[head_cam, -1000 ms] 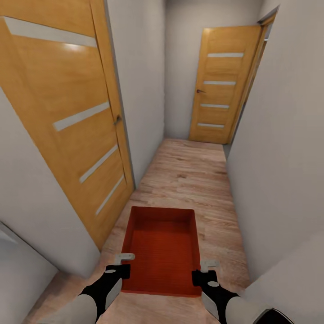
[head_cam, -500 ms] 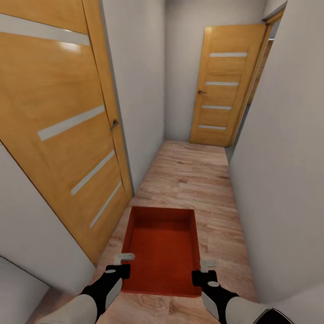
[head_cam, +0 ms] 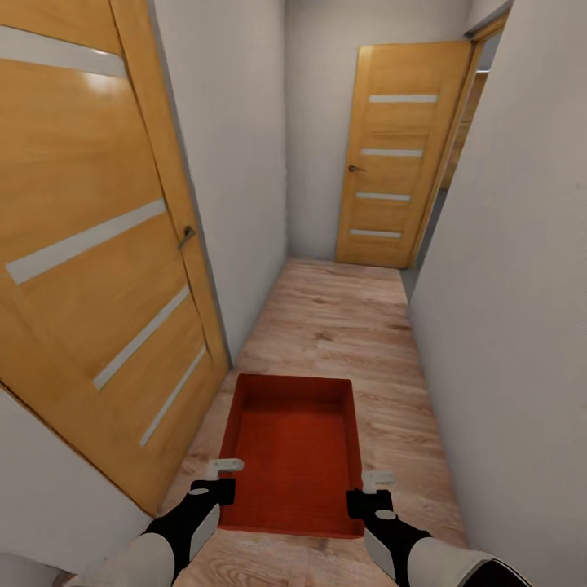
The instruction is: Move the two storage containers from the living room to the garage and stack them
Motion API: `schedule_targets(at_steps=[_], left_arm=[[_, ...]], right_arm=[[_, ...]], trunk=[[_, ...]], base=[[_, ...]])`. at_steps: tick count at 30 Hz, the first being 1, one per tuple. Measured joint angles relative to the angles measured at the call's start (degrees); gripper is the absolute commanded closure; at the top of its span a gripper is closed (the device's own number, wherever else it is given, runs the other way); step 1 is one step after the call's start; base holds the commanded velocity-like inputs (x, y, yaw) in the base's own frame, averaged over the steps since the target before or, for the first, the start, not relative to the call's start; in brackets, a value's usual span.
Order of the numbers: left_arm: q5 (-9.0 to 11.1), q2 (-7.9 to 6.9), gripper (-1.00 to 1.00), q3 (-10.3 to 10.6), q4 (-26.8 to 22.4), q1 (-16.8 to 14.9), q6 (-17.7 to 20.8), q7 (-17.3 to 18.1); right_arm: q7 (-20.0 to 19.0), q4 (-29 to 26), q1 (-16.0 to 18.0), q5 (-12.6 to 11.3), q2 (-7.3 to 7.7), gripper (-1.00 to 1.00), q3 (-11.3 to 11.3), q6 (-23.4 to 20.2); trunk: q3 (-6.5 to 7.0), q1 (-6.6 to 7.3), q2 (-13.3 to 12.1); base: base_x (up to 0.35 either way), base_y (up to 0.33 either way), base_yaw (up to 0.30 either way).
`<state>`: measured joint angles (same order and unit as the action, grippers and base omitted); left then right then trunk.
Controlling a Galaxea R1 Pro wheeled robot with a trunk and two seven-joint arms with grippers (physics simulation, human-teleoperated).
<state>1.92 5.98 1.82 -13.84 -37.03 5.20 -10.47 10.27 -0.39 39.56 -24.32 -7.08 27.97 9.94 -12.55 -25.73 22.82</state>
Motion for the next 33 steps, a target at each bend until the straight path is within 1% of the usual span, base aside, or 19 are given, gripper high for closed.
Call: schedule_targets(at_steps=[4,7,9,33], left_arm=[[0.0,0.04,1.0,0.0,0.0,0.0,0.0,-0.1],[-0.3,0.41,1.0,-0.2,0.0,0.0,0.0,-0.5],[0.0,0.26,1.0,0.0,0.0,0.0,0.0,-0.4],[0.0,0.29,1.0,0.0,0.0,0.0,0.0,-0.5]], right_arm=[[0.0,0.0,0.0,0.0,0.02,1.0,0.0,-0.1],[-0.5,0.0,0.0,0.0,0.36,1.0,-0.1,0.0],[-0.3,0.0,0.0,0.0,0.22,1.0,0.0,0.0],[-0.4,0.0,0.0,0.0,0.25,1.0,0.0,-0.1]], trunk=[[0.0,0.0,0.0],[0.0,0.0,0.0],[0.0,0.0,0.0],[0.0,0.0,0.0]], base=[[0.322,0.0,-0.245],[0.322,0.0,-0.073],[0.322,0.0,-0.021],[0.322,0.0,-0.001]])
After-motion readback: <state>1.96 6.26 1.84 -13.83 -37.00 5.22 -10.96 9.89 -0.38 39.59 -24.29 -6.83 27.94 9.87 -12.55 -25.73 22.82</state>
